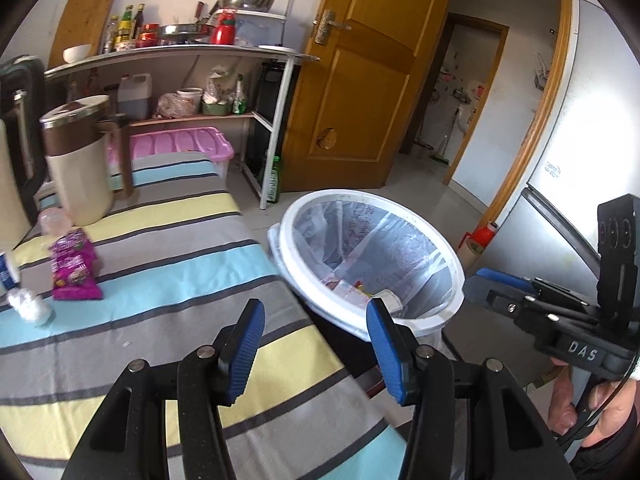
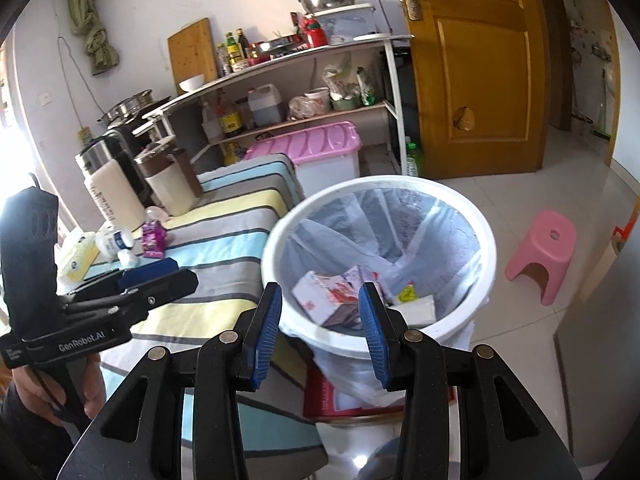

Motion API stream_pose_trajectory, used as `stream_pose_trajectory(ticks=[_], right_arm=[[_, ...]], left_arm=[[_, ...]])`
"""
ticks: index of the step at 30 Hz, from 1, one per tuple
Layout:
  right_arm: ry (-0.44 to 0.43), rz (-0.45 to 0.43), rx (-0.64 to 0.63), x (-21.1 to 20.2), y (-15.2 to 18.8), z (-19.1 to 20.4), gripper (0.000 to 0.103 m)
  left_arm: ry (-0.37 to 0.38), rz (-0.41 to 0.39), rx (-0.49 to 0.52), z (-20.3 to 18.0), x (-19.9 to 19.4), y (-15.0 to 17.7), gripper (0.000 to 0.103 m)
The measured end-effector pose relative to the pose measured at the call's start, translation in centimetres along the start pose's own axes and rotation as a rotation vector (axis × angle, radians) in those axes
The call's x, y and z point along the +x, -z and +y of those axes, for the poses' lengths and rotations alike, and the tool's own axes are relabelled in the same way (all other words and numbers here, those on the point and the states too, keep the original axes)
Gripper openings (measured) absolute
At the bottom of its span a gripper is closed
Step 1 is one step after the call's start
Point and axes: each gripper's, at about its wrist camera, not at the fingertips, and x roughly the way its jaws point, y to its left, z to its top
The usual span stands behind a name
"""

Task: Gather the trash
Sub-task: 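Move both tools back over the table toward the purple candy bag, then grasp the purple candy bag with the right gripper and lift it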

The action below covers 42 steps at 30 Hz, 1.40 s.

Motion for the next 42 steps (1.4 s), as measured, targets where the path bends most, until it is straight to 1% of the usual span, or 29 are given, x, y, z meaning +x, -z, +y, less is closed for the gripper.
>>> stream_pose_trajectory(ticks=[7,14,15,19,25,33,42], right_arm=[[-0.049,-0.003,-0.044,-0.4,0.3,3.4,0.041],[-0.117,0.016,-0.094,0.9,0.7,7.2,0.041],[-0.124,0.019,-0.099,1.1,0.7,7.6,0.042],[-0.155,0.032,-0.115,1.8,0.5,9.3,0.049],[-0.184,0.052,-0.150,2.9,0.1,11.7,0.049],[-0.211,0.066,-0.188,4.3,-0.9,14.5,0.049],[-0.242,0.094,-0.201,7.2,-1.8,17.1,0.049]], left_arm=[[-0.068,-0.043,-0.024,1.7,-3.4,1.3,0.053],[-0.134,-0.063,-0.075,4.4,-6.2,2.6,0.053],[-0.147,-0.064,-0.084,4.9,-6.6,2.8,0.053],[-0.194,-0.070,-0.115,6.7,-7.8,3.3,0.053],[-0.247,-0.089,-0.165,9.6,-9.5,3.3,0.053],[-0.308,-0.116,-0.219,13.1,-11.0,3.1,0.053],[-0.373,-0.120,-0.278,17.2,-11.4,2.7,0.053]])
